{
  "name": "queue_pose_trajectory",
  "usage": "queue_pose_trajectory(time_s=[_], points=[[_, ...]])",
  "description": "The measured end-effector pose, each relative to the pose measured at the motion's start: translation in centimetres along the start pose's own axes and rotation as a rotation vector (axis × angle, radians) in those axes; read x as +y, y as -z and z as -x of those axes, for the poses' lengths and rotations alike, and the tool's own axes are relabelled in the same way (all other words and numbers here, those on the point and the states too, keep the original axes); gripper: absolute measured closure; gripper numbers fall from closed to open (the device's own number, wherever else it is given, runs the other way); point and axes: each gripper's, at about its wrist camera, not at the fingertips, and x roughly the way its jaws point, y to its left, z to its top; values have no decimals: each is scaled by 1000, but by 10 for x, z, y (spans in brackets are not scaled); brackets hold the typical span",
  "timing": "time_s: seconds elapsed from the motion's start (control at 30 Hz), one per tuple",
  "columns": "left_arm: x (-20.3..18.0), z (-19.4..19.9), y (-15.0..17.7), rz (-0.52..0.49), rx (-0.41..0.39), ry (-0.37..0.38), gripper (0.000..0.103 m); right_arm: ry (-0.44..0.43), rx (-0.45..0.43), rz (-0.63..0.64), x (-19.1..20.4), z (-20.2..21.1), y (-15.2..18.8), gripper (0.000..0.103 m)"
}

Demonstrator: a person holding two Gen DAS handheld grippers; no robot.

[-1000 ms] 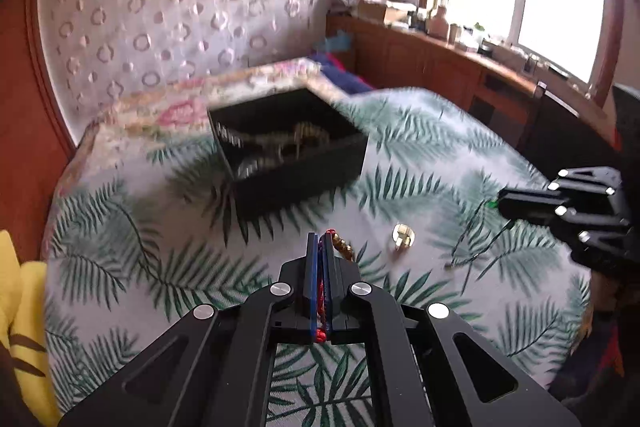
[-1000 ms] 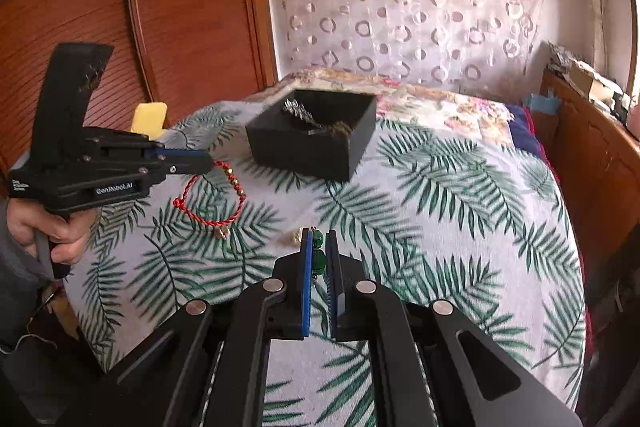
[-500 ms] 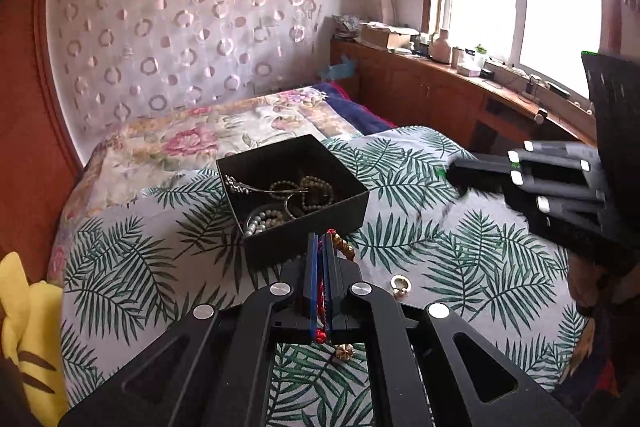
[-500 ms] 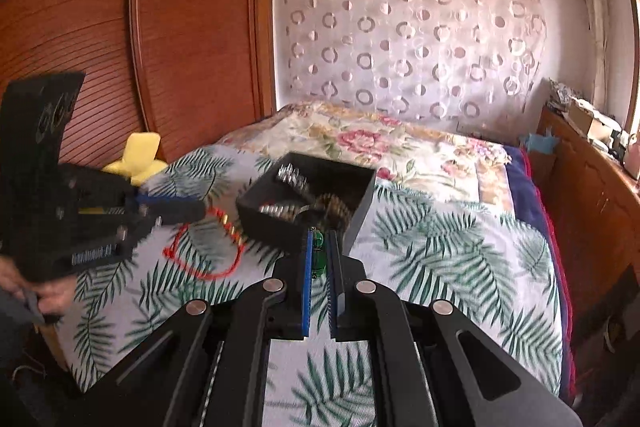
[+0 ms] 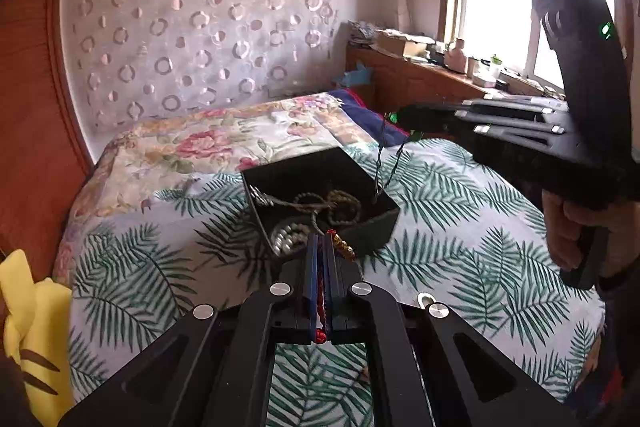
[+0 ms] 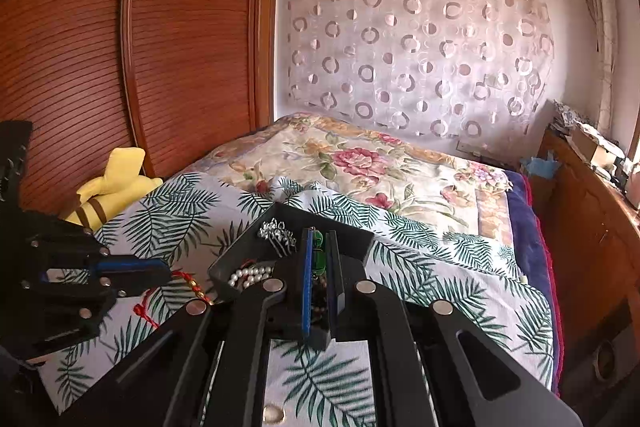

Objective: Organize jewelry
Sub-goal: 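Carry both pieces into the black box and open both tools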

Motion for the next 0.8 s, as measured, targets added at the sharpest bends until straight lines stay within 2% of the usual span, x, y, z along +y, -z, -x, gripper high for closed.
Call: queue_pose_trajectory(time_s=[0.37, 0.53, 0.8], points=[[16, -6, -36, 13, -38, -35, 102, -31, 93, -55, -3, -49, 14, 96], [18, -22, -46, 20, -30, -51, 102, -47, 120, -62, -2, -58, 23, 95], [28, -59, -44, 62, 6, -55, 102, -71, 137, -72, 2, -61, 31, 94]])
